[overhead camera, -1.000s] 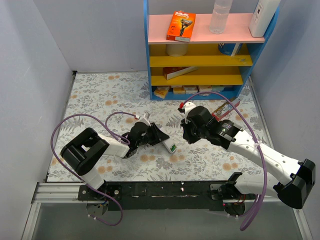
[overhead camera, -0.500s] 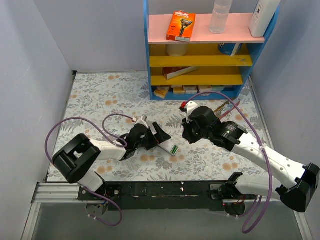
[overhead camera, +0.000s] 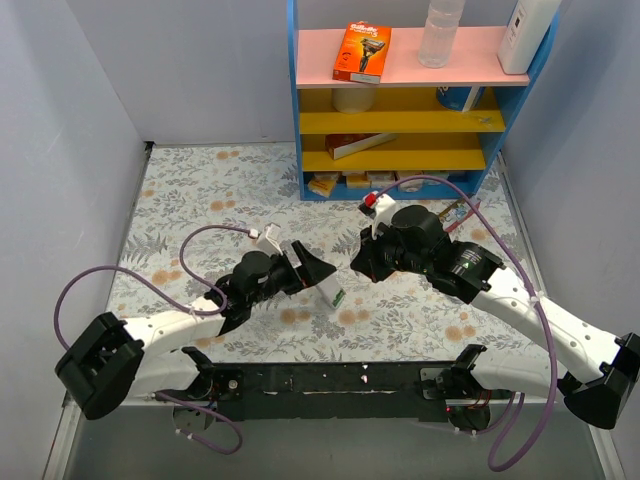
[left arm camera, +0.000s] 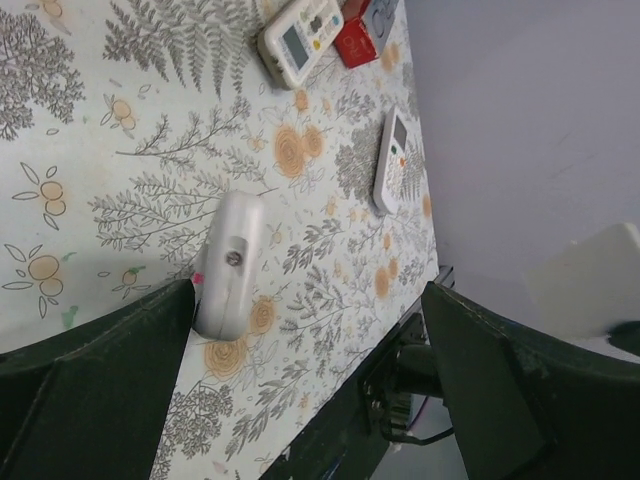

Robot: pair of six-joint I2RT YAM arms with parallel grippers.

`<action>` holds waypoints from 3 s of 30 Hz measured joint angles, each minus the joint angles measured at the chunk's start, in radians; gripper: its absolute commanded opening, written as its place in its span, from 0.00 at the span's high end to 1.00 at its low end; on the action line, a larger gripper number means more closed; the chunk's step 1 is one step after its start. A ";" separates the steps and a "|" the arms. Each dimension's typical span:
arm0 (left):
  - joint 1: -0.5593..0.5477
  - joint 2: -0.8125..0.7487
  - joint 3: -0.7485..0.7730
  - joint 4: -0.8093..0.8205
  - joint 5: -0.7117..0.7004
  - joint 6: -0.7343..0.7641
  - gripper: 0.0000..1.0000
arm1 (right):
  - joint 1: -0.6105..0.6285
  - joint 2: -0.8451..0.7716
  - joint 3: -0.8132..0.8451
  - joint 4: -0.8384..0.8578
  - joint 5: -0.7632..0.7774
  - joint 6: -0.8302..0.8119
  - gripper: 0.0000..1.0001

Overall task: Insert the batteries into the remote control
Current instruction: Place the remote control at the center of the board, then load the battery cover into the remote control.

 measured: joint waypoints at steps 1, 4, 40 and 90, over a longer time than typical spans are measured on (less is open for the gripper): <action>0.000 0.016 -0.005 0.013 0.010 0.000 0.02 | 0.000 0.000 0.000 0.004 -0.005 0.005 0.99; 0.000 0.121 -0.003 0.035 0.044 0.016 0.02 | 0.000 0.000 0.000 0.012 -0.010 0.015 0.99; -0.001 -0.233 0.100 -0.436 -0.072 0.399 0.02 | -0.064 -0.017 -0.010 0.163 -0.099 0.199 0.99; -0.003 -0.177 0.168 0.137 0.638 1.208 0.53 | -0.185 -0.028 -0.174 0.675 -0.761 0.517 0.99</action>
